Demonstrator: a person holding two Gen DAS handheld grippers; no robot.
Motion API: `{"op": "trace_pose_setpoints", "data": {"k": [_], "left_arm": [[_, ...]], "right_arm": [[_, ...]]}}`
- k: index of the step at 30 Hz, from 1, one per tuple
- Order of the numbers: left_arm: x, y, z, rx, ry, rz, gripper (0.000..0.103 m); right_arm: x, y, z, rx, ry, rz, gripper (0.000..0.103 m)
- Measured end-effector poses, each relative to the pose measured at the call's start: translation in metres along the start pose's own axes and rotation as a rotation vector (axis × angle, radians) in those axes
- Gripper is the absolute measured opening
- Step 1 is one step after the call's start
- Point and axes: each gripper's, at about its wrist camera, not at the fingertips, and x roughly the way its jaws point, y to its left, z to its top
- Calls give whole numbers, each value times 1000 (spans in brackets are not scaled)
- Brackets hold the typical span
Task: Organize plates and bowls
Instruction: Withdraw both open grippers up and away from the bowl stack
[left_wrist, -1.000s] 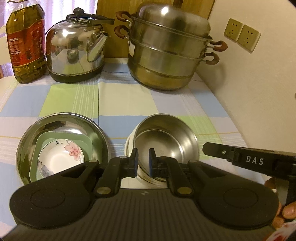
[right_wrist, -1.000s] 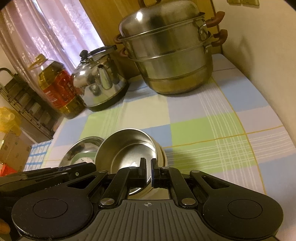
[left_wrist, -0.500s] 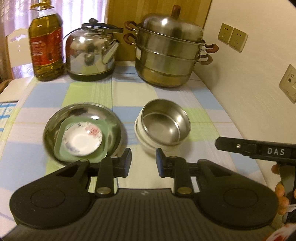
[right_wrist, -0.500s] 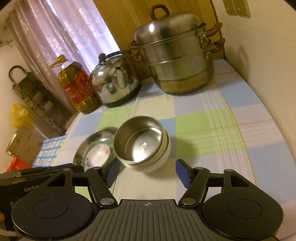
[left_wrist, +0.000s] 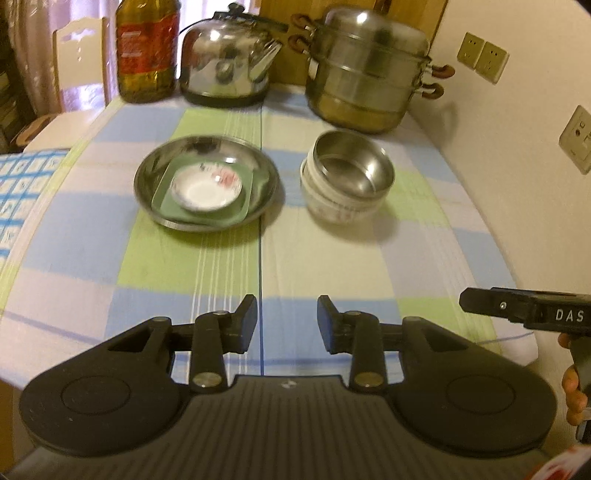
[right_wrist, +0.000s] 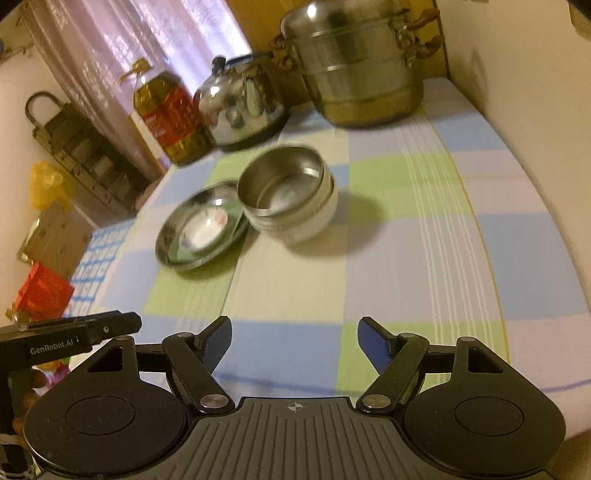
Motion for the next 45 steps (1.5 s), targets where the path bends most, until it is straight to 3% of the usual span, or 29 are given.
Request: {"op": "trace_pose_setpoints", "data": {"k": [14, 28, 39, 45], "left_arm": [[-12, -7, -45, -40, 55, 30, 32], [-17, -12, -52, -55, 53, 49, 32], [-4, -6, -32, -37, 44, 51, 32], [19, -1, 9, 34, -19, 30, 31]], "right_arm": [[7, 11, -43, -91, 115, -5, 75], [6, 10, -47, -94, 122, 5, 75], [24, 4, -23, -53, 109, 6, 75], [32, -9, 8, 1, 9, -34, 75]]}}
